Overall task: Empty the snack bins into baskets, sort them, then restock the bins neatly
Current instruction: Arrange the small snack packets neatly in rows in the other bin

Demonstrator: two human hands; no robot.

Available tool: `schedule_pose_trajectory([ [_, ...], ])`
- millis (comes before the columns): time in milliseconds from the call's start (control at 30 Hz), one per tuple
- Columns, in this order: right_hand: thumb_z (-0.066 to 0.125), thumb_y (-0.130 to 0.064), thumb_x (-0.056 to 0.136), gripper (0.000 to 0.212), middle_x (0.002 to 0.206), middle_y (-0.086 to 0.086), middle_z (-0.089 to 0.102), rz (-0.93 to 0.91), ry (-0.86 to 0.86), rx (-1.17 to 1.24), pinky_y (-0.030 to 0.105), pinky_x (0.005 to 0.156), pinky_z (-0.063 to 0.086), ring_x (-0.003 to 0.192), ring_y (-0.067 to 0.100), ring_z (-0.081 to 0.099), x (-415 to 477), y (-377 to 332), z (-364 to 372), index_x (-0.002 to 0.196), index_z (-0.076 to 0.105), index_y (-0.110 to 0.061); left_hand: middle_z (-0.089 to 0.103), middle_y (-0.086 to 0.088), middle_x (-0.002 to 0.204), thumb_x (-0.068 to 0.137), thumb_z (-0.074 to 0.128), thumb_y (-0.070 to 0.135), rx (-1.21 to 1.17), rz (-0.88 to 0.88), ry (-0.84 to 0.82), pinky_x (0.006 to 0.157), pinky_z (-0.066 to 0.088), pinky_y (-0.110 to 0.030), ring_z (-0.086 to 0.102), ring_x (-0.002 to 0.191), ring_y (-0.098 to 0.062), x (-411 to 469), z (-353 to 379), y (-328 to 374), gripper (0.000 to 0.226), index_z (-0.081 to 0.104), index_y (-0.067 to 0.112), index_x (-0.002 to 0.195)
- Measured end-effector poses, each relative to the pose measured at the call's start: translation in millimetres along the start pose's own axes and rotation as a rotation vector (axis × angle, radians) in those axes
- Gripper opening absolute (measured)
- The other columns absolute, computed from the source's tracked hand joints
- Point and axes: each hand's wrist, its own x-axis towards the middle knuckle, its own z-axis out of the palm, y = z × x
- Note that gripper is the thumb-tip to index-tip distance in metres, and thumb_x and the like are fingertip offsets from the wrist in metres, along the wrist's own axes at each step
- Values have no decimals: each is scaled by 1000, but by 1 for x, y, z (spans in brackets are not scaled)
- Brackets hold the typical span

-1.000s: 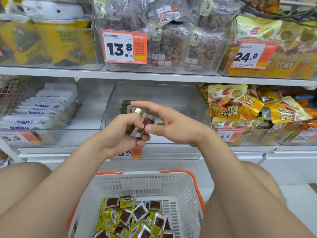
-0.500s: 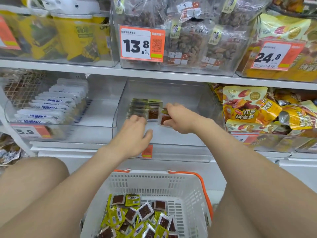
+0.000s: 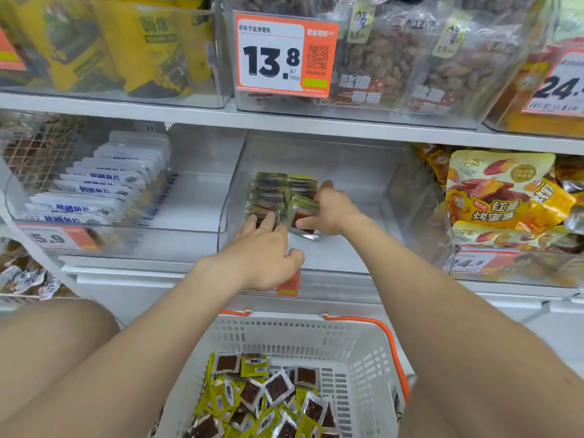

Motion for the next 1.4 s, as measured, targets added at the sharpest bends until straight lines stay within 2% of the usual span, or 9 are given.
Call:
schedule_pose_trajectory([
  [200,95,-48,69,85,124,11,57,97,115,75,31,78,47,116,29,62,-12,-15,6,126,50,-4,36,-22,155,83,11,55,46,31,62,120,27,-56,26,146,-47,-3,4,0,74,55,13,125],
  [400,82,-25,84,35,94,3,63,135,63,180,32,81,58,104,26,69,-20,-23,-4,79,48,-18,39,-25,157,78,3,60,49,49,114,121,28,-54,27,151,-41,-2,7,-5,86,63,12,118],
  [633,74,-25,93,32,93,8,54,193,-128,-31,40,77,64,86,30,72,-40,-25,-26,87,45,-12,64,-8,101,107,33,38,42,101,513,78,45,-38,62,97,-32,-29,11,5,38,63,15,103],
  [733,61,-21,94,18,104,11,60,58,47,-209,37,69,55,88,32,63,-60,-23,-40,103,54,-8,62,-2,97,103,44,27,24,166,644,78,46,-38,56,95,-27,-50,12,8,22,64,17,102],
  [833,55,-15,89,23,89,0,71,-220,290,-19,35,81,55,90,26,65,-108,-26,-45,109,65,-19,55,5,86,94,53,31,2,191,786,71,43,-37,48,88,-22,-84,11,19,11,59,22,90],
  [900,55,-11,85,18,69,-3,70,-336,258,137,24,72,50,70,16,65,-157,-31,-43,95,65,-23,55,8,75,90,52,40,-47,142,693,62,44,-36,54,79,-22,-105,15,25,13,53,28,85],
  [1000,58,-14,86,11,62,-2,70,-363,-24,124,20,65,47,58,12,63,-213,-25,-14,88,65,-24,67,3,86,90,50,46,-9,37,240,68,52,-35,65,88,-27,-115,42,12,23,61,25,91],
  [1167,54,-21,92,21,98,3,74,-316,-351,-251,37,81,57,94,24,66,-221,24,75,103,72,-18,68,-4,105,99,51,30,224,24,-426,88,56,-45,64,96,-28,-91,126,-44,20,66,17,101],
  [1400,49,-3,89,34,119,28,68,-79,-528,-275,58,94,56,111,44,65,-179,105,181,116,69,2,59,-10,140,104,50,18,-26,-211,-435,105,49,-42,58,125,-30,-65,240,-109,31,59,14,134],
])
